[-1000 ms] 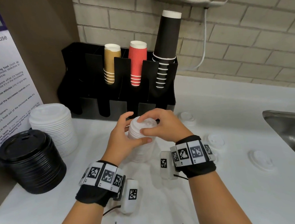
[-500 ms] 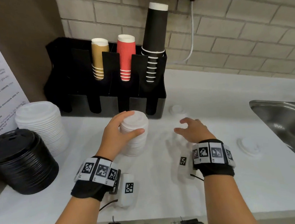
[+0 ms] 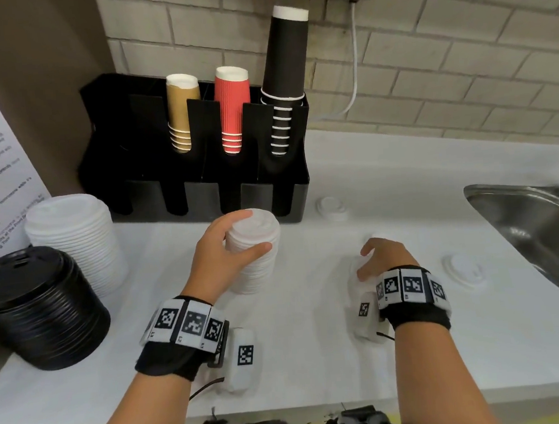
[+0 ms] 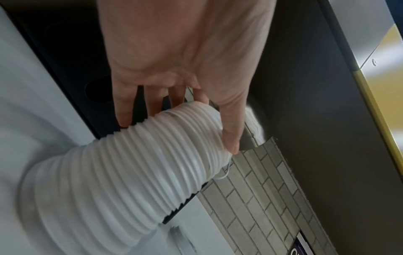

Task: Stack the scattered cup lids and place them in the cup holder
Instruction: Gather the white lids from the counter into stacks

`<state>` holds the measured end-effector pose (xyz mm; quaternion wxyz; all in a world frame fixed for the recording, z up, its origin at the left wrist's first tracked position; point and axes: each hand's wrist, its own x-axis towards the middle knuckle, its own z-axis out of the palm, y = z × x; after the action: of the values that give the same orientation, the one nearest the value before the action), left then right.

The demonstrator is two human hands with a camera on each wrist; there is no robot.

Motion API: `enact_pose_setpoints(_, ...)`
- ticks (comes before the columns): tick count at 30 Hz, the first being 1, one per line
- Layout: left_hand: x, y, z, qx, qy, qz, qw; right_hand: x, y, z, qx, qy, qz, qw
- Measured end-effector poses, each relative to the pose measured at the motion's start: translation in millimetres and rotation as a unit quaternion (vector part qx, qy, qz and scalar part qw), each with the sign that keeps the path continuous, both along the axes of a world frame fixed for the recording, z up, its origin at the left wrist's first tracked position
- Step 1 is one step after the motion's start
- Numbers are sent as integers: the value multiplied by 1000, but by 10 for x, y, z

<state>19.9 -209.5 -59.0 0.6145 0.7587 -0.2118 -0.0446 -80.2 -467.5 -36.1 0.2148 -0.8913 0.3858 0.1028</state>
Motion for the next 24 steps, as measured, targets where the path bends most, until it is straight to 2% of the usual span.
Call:
enact_pose_setpoints(4,-23,-8,8,4,-2,4,1000,10,45,6,-24,18,17,999)
enact_pose_setpoints(6,-25,-4,10,10,-7,5,1000,36,69,82,-5,-33,16,999)
enact_pose_setpoints(8,-27,1,3,16,-15,10,1000,89,122,213,49,-136,44,989)
enact_pose_setpoints(11,-29,1,-8,11,-21,13,1000,219,369,417,143,-309,125,932)
enact_pose_setpoints(13,-21,-4,-9,10,-17,12,1000,328,589,485,166,-369,173,898)
enact_pose_setpoints(16,-14,-20,-3,-5,9,22,1000,473,844,489,160,-373,230,884)
enact_pose_setpoints(20,-1,-32,-37,-15,24,32,999,594,990,451,131,-334,260,896)
enact_pose_setpoints(24,2,-45,-44,-15,23,37,999,628,1073,448,104,-321,290,896)
